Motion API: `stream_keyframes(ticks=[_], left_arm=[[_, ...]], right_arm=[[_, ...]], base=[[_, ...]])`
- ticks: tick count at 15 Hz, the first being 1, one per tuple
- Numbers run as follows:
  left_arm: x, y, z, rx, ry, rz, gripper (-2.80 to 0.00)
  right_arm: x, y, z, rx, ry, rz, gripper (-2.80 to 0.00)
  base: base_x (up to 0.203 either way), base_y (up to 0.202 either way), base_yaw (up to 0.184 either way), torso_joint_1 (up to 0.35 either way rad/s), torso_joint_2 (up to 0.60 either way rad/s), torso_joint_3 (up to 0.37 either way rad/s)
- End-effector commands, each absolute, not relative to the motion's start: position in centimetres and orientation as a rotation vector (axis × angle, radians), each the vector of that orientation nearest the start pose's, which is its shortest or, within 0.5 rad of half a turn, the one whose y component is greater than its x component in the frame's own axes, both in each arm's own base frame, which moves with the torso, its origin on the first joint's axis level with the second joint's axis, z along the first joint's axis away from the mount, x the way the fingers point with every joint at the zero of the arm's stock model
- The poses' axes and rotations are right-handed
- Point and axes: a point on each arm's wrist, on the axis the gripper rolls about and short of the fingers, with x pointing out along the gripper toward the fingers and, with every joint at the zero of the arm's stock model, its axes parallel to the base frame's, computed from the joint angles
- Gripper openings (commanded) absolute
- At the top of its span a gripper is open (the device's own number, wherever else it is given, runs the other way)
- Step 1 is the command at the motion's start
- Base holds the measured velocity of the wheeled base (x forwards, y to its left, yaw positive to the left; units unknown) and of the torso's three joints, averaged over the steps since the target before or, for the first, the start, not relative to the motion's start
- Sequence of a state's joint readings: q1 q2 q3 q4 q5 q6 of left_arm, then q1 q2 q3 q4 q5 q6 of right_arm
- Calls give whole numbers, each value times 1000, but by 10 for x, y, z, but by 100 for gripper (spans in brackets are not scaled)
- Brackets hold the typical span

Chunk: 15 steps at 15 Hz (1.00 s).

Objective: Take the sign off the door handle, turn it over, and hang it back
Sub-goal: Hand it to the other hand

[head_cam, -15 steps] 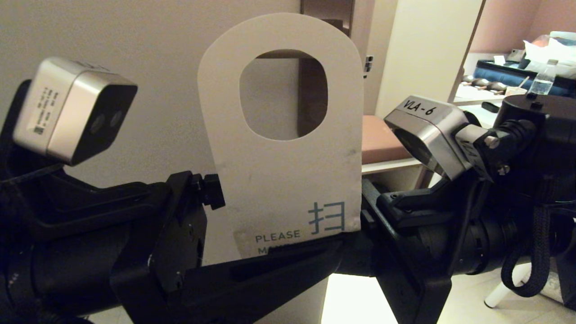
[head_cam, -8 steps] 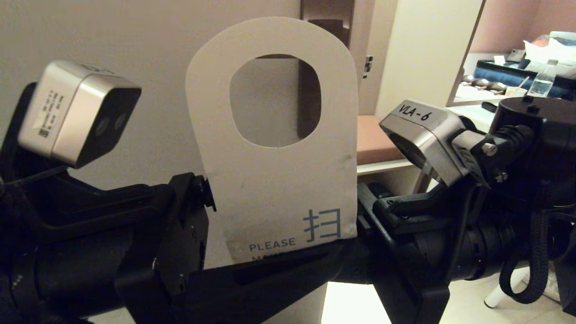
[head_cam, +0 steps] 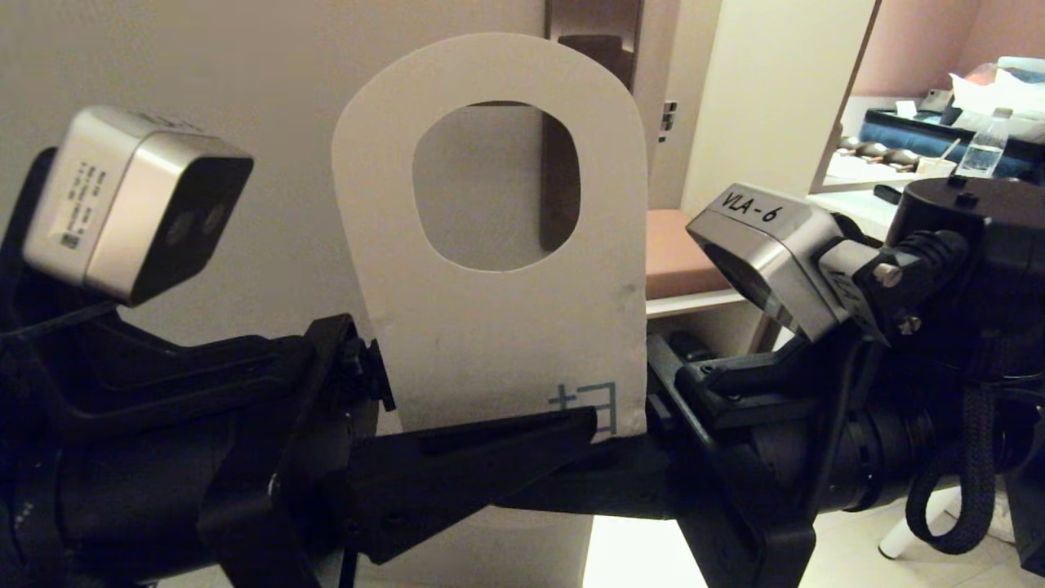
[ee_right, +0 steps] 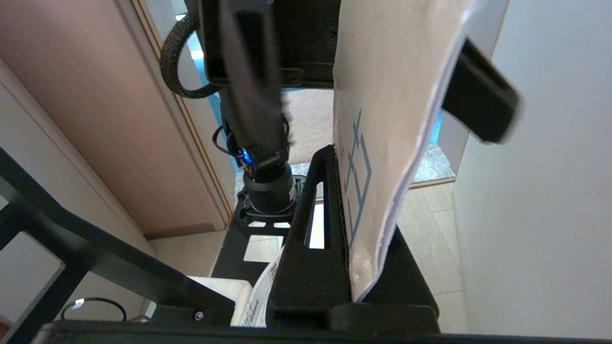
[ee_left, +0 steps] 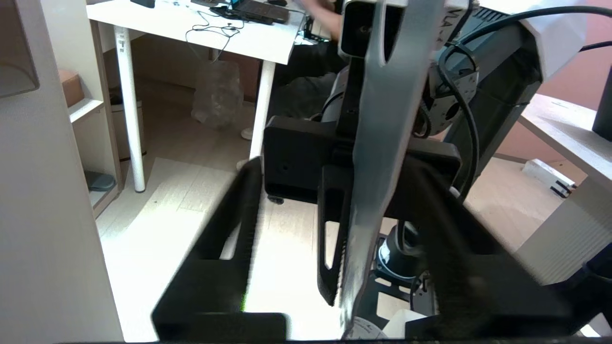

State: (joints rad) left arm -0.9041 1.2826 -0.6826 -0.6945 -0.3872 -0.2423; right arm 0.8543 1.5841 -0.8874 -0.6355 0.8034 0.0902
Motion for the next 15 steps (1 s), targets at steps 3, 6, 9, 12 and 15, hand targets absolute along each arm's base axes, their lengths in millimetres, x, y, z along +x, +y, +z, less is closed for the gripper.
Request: stream_keyframes(ticks=[3, 6, 9, 12, 15], left_arm=[[117, -164, 262, -238, 53, -1304, -280], [114, -165, 262, -238, 55, -1319, -280], [114, -165, 262, -238, 54, -1317, -280], [114, -165, 262, -238, 55, -1317, -280], [114, -165, 262, -239, 56, -1317, -280]], right_arm=[[174, 224, 239, 67, 146, 1658, -280], [174, 225, 238, 67, 149, 1658, -280], [174, 225, 238, 67, 149, 1658, -280], [174, 225, 238, 67, 149, 1658, -280], [174, 225, 238, 67, 149, 1656, -280]], base=[[0, 0, 0, 0, 0, 0], [0, 0, 0, 0, 0, 0], [0, 0, 0, 0, 0, 0], [0, 0, 0, 0, 0, 0], [0, 0, 0, 0, 0, 0]])
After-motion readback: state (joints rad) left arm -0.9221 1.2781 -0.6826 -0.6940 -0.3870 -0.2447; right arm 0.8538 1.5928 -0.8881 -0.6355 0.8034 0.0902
